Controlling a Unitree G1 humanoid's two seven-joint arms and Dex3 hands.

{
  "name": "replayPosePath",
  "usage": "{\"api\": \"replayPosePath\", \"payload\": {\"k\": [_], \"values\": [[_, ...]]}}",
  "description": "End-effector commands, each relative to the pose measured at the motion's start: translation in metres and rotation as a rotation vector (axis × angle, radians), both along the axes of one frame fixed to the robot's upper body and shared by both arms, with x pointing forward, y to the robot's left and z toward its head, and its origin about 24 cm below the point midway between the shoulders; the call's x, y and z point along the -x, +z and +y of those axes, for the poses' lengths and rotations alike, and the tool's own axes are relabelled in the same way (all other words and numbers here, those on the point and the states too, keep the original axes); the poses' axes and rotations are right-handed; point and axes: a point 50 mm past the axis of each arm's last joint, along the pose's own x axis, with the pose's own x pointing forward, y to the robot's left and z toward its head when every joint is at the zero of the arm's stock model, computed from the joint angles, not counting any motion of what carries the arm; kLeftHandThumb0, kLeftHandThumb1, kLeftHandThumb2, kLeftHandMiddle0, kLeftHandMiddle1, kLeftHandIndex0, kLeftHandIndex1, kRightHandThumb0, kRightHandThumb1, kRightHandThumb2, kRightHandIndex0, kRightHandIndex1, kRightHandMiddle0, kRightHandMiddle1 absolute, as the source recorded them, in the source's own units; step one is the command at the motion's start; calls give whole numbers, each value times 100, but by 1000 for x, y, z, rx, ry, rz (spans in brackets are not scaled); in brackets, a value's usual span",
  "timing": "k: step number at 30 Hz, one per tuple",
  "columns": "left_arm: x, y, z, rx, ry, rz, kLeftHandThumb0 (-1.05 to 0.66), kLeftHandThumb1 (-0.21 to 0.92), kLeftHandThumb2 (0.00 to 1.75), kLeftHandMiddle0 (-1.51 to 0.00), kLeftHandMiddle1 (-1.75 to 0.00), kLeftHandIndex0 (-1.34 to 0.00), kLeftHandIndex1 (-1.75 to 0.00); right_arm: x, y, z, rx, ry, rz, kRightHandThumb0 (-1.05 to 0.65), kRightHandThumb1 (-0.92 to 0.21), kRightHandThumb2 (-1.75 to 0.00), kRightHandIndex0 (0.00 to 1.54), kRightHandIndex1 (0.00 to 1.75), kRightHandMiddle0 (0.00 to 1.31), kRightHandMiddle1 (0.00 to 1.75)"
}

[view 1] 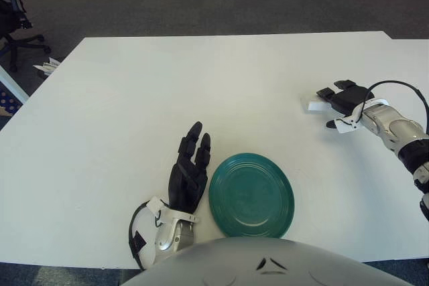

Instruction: Put the charger into the plate.

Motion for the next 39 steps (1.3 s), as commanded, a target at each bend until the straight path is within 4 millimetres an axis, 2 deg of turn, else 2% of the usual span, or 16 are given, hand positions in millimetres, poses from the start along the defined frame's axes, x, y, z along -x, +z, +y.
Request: {"api": "replayPosePath", "payload": {"k": [1,7,16,27,39], "values": [[8,-20,-8,36,-15,127,-103,92,111,-7,0,0,-33,21,-21,-2,7,-20,130,-102,-92,-80,23,75,0,51],[8,-19,-7,33,-14,129,-103,92,111,-8,0,0,-34,33,-13,-5,-31,-54,134,-102,-92,-77,32,41,0,53],[7,-18,-6,40,-12,130,-102,92,111,-9,-1,0,-36,52,-12,-12,-61,-88,158,-102,-92,-75,36,20,0,55],[4,-19,-3,36,-5,133,-100,92,111,-11,-1,0,-42,73,-3,-16,-75,-88,166,-100,-92,-78,40,17,0,55],[1,-20,-2,58,-13,118,-100,92,110,-12,-1,0,-44,79,-1,-15,-67,-75,183,-99,-92,-84,38,16,0,58]]}}
